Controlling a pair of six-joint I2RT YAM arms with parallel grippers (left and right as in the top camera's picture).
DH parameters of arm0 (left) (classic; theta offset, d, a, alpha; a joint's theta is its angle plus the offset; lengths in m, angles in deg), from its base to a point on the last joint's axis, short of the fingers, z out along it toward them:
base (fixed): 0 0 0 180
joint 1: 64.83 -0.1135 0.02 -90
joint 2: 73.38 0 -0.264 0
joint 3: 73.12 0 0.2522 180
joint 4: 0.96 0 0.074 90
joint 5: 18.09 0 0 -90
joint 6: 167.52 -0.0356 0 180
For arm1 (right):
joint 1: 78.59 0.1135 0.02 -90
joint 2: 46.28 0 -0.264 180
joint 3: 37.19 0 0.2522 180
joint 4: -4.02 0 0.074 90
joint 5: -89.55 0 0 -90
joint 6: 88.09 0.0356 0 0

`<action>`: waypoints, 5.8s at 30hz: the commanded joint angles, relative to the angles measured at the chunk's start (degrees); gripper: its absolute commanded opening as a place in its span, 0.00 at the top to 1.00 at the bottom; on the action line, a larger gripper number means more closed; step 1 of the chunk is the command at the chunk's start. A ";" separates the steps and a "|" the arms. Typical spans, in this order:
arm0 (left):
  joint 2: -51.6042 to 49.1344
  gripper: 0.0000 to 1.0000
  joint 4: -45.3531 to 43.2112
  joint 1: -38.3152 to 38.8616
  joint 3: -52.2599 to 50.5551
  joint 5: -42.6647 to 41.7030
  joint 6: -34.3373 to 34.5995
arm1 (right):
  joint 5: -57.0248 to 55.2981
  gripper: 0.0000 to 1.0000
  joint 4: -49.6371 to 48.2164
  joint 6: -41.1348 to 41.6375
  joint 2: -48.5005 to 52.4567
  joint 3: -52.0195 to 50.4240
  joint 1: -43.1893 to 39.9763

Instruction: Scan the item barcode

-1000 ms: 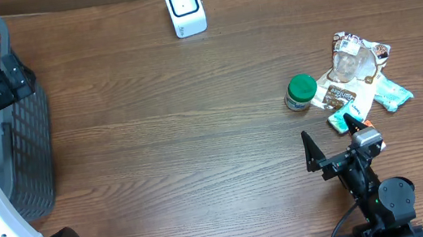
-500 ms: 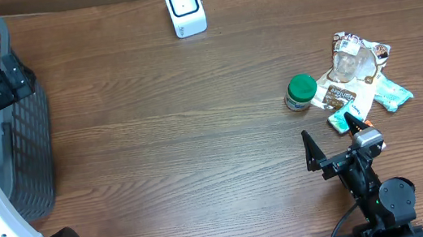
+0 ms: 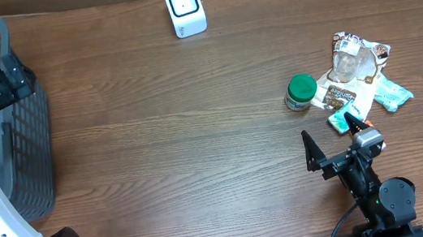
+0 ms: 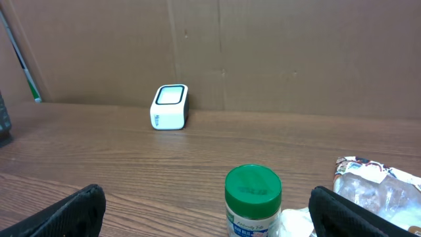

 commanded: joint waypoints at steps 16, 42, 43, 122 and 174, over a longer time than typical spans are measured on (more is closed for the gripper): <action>5.18 0.00 -0.09 9.09 -0.55 -0.15 -1.07 | -0.09 0.00 -0.42 -0.28 -0.68 -0.92 -0.22; 34.36 0.00 -6.14 27.85 -15.69 2.43 -0.83 | -0.09 0.00 -0.42 -0.26 -0.68 -0.92 -0.22; 35.78 0.01 -8.50 27.85 -18.43 2.47 -0.87 | -0.09 0.00 -0.42 -0.26 -0.68 -0.92 -0.22; 96.70 0.00 -84.02 27.80 -125.24 3.04 -3.82 | -0.09 0.00 -0.42 -0.28 -0.68 -0.92 -0.22; 96.70 0.00 -84.02 27.80 -125.24 3.04 -3.82 | -0.09 0.00 -0.42 -0.28 -0.68 -0.92 -0.22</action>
